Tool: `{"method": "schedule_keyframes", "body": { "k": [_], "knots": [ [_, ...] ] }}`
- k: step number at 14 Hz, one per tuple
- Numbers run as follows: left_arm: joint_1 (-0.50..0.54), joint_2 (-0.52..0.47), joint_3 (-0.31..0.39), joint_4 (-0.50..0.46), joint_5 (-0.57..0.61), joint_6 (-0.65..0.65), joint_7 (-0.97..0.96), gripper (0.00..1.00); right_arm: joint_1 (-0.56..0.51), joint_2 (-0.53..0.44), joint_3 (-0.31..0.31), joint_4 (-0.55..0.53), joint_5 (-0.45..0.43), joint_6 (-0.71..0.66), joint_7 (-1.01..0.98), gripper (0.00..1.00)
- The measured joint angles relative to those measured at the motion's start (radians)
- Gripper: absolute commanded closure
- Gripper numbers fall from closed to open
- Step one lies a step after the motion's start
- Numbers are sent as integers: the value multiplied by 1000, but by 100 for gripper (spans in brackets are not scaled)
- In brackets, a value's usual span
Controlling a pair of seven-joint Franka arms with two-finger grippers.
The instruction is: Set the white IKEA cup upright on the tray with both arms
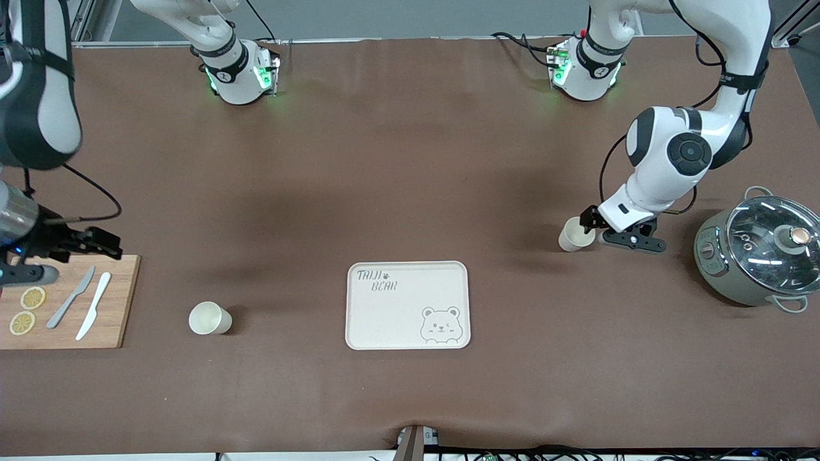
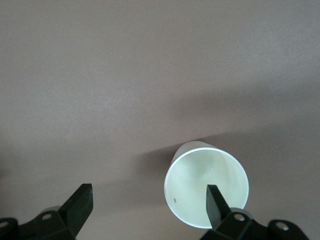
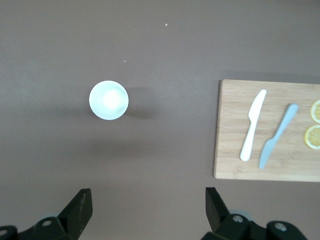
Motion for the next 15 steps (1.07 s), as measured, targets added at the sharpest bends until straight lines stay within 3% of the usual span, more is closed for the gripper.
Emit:
{"method": "schedule_keyframes", "body": {
  "k": [3,8,14,15],
  "knots": [
    [0,10,0,-30,0,60,0,0,0,73,-1,1,83,69,-11,0],
    [-2,76,-1,-54,0,171,0,0,0,159,-1,1,89,200,-14,0],
    [-5,108,-2,-53,0,193,0,0,12,253,4,3,92,290,-14,0],
    [-6,110,-2,-53,0,193,0,31,16,264,5,3,94,298,-14,0]
  ]
}}
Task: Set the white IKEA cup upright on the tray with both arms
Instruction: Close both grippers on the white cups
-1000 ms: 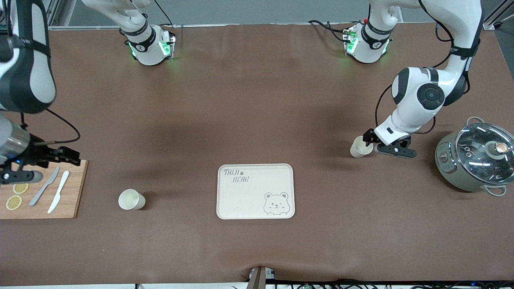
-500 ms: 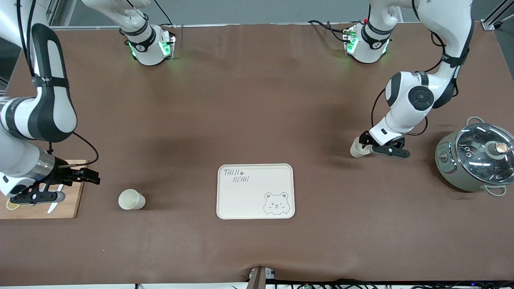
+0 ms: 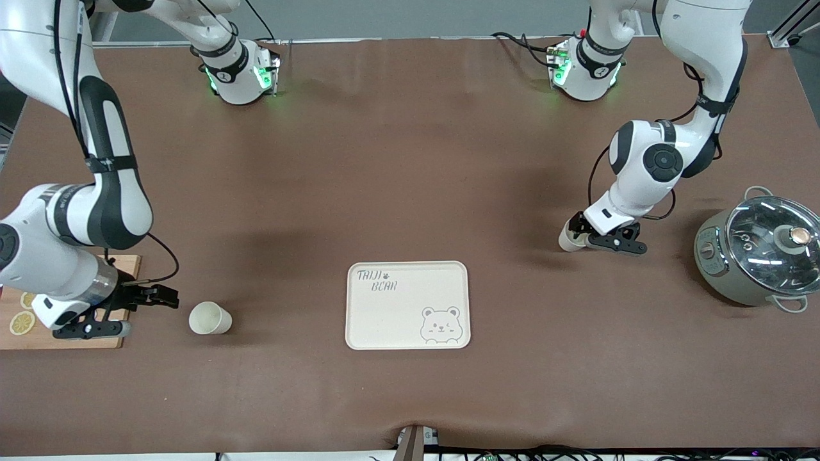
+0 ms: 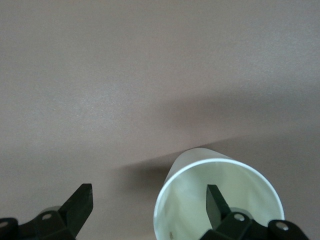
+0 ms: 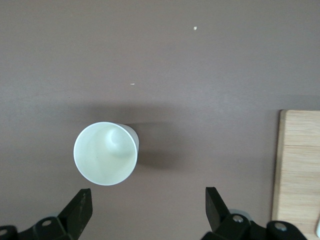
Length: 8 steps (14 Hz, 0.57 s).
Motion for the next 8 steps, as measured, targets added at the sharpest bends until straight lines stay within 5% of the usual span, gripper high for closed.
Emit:
{"method": "schedule_keyframes", "body": {
  "k": [1,8],
  "knots": [
    [0,5,-1,0,0,2,-2,99,4,10,1,0,0,12,0,0],
    [-6,46,-4,17,0,19,-18,100,24,85,1,1,0,134,0,0]
  ]
}}
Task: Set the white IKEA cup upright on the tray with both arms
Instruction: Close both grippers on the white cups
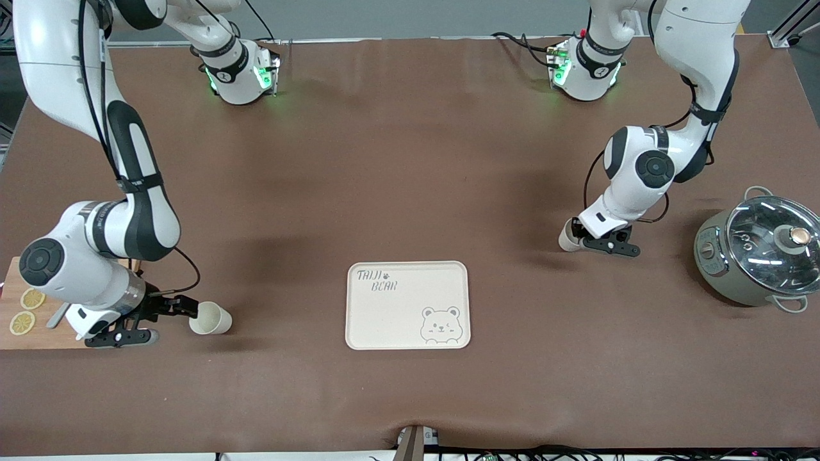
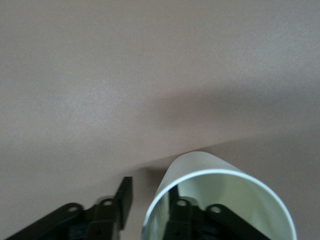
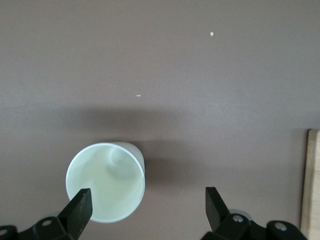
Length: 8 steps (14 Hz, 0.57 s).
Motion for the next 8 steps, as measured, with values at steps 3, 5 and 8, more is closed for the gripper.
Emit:
{"method": "schedule_keyframes", "body": {
  "k": [3,5,8],
  "knots": [
    [-1,0,-2,22,0,1,-4,100,1,25,0,1,0,21,0,0],
    [-2,1,-14,66,0,-8,-56,100,1,39,0,1,0,43,0,0],
    [-14,6,-74,198,-1,-150,-244,100,1,60,-2,1,0,70,0,0]
  ]
}}
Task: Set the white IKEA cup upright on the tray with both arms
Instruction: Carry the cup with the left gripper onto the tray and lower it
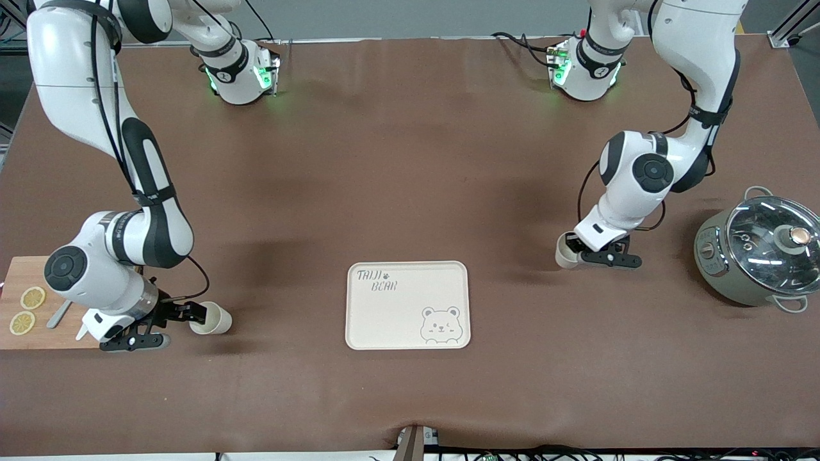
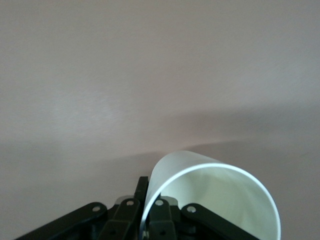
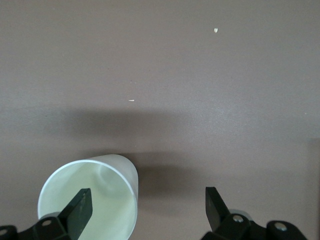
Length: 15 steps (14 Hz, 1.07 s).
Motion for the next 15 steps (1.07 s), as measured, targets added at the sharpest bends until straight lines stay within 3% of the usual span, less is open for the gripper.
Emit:
{"method": "schedule_keyframes", "body": {
  "k": [3,5,8,13,15],
  "knots": [
    [-77,59,-41,220,0,-224,-238,100,0,15,0,0,0,1,0,0],
    [-168,148,-44,382,0,-336,-414,100,0,26,0,0,0,17,0,0],
    [-270,290,-43,581,0,-388,-605,100,0,41,0,0,0,38,0,0],
    [-324,389,-43,693,0,-400,-714,100,1,49,1,0,0,51,0,0],
    [-336,433,-43,747,0,-398,-738,100,1,50,1,0,0,52,0,19]
  ]
}}
